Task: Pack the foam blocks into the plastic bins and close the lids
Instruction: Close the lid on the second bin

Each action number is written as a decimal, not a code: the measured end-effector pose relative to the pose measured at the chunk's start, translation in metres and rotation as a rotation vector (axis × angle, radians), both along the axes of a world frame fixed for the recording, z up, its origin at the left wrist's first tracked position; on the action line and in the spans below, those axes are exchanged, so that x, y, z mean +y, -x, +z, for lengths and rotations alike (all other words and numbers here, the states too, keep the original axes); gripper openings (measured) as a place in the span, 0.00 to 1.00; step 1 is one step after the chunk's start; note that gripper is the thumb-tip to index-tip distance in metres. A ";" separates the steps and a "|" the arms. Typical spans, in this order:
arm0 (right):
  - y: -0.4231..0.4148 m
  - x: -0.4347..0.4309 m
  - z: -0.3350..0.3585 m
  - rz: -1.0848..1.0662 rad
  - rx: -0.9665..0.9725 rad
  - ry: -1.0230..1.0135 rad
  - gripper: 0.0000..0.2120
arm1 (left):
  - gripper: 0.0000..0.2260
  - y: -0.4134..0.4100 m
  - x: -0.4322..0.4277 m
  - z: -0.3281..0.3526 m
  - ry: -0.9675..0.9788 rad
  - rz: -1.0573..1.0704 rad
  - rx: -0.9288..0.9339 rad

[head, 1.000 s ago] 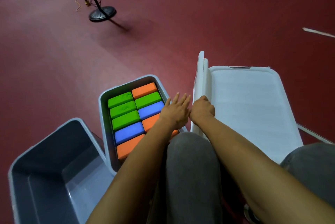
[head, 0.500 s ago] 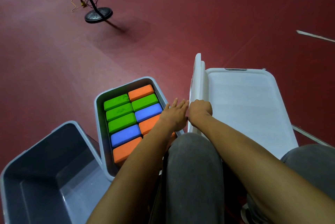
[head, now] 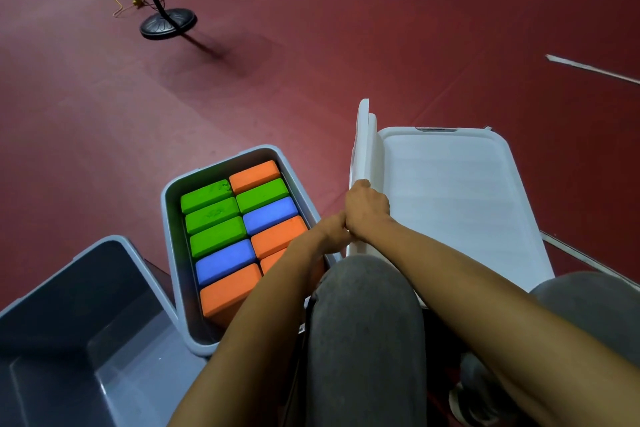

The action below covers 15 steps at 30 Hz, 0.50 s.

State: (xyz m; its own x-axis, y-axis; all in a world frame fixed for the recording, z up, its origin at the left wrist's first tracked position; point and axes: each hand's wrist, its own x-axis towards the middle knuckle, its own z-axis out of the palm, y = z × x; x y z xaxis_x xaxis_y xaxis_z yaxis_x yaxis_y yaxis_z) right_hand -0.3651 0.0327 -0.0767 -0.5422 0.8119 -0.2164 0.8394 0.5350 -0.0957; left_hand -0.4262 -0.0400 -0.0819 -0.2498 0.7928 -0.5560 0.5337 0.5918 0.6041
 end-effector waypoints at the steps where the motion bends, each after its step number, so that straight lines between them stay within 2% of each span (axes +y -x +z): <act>1: -0.001 0.001 -0.002 -0.019 0.041 0.023 0.32 | 0.15 0.003 0.001 0.000 -0.005 0.013 -0.010; 6: -0.005 0.005 -0.014 -0.017 0.173 0.175 0.42 | 0.17 0.015 -0.004 -0.005 0.010 0.134 -0.276; 10: -0.009 0.010 -0.026 -0.015 0.263 0.278 0.35 | 0.15 0.010 -0.012 -0.003 0.034 0.243 -0.356; 13: -0.014 0.018 -0.028 -0.001 0.335 0.352 0.29 | 0.21 0.011 -0.012 -0.010 0.134 0.257 -0.355; 15: -0.016 0.019 -0.026 -0.030 0.401 0.429 0.29 | 0.24 0.008 -0.010 -0.013 0.187 0.274 -0.366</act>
State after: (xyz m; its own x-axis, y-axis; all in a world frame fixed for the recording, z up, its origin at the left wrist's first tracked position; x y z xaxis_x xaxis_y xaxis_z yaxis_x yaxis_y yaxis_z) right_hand -0.3491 0.0518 -0.1023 -0.6274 0.7135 -0.3120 0.7074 0.3549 -0.6112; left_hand -0.4346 -0.0495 -0.0948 -0.1968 0.6033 -0.7729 0.1164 0.7971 0.5925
